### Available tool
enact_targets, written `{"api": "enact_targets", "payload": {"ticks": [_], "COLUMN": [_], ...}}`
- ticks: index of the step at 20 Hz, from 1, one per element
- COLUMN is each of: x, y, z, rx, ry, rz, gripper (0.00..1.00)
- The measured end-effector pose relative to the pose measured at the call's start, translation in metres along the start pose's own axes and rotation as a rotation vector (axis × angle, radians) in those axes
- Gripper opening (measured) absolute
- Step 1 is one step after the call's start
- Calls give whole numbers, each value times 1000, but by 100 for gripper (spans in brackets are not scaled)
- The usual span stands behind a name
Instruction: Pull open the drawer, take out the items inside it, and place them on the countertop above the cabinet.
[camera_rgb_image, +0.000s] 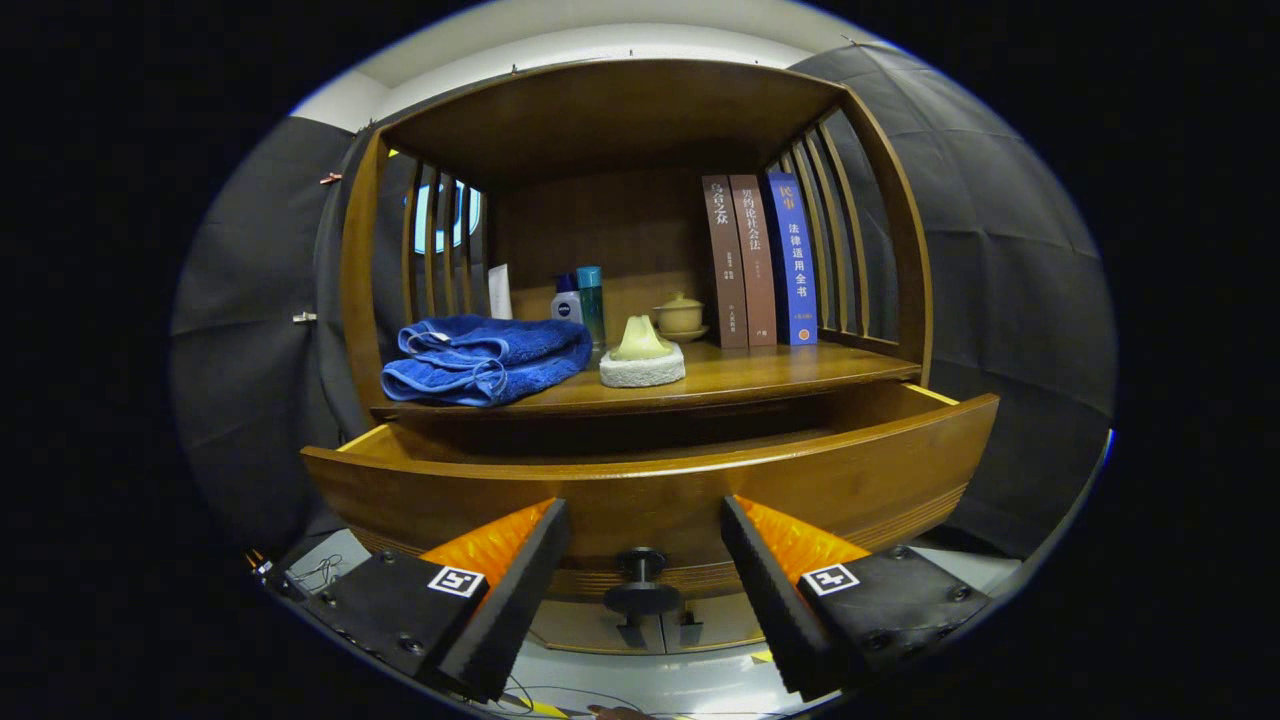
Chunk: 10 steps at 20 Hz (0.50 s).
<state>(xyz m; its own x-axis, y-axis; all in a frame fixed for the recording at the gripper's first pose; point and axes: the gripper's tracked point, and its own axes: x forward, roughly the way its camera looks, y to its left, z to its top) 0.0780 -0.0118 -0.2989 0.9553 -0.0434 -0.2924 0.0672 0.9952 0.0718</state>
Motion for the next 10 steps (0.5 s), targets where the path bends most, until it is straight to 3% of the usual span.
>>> {"api": "enact_targets", "payload": {"ticks": [10], "x": [54], "y": [2], "z": [9], "rx": [-2], "ry": [4], "rz": [-2], "gripper": [99]}}
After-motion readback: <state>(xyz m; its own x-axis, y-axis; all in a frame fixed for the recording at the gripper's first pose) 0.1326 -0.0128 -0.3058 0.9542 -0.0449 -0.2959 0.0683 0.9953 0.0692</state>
